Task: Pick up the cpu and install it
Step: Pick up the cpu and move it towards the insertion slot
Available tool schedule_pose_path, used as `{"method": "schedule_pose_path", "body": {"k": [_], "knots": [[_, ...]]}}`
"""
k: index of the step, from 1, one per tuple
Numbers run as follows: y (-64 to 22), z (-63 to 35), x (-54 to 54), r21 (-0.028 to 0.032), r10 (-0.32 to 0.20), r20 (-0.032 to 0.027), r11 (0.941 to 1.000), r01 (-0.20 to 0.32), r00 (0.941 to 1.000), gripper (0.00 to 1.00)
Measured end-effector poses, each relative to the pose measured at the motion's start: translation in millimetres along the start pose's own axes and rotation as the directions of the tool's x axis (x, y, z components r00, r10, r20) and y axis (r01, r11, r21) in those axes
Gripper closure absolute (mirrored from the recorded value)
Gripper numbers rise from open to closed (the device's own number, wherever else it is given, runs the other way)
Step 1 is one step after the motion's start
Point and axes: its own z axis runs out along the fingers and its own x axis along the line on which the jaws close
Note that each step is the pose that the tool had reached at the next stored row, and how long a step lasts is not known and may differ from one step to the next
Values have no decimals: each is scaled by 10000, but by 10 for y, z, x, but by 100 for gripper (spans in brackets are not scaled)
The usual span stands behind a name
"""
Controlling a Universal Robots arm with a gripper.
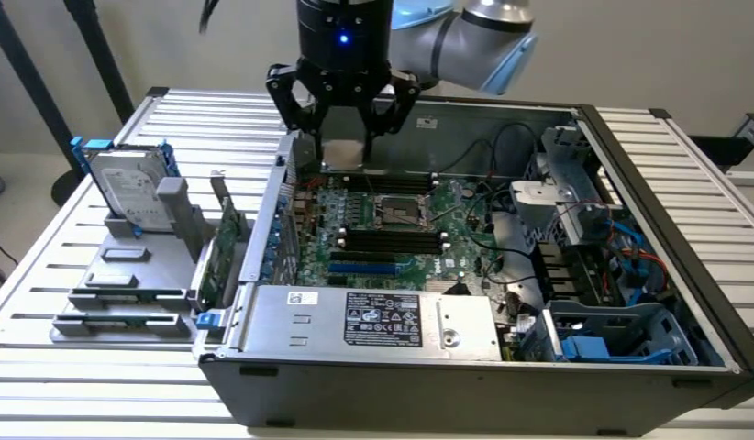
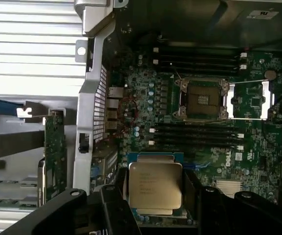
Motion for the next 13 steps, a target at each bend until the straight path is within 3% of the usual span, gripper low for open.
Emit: {"method": "schedule_pose_path", "body": {"k": [6,13], "knots": [[101,115,-277,1,-1,-2,10000,1,10000,45],[296,258,-530,1,0,-1,10000,0,10000,45]]}}
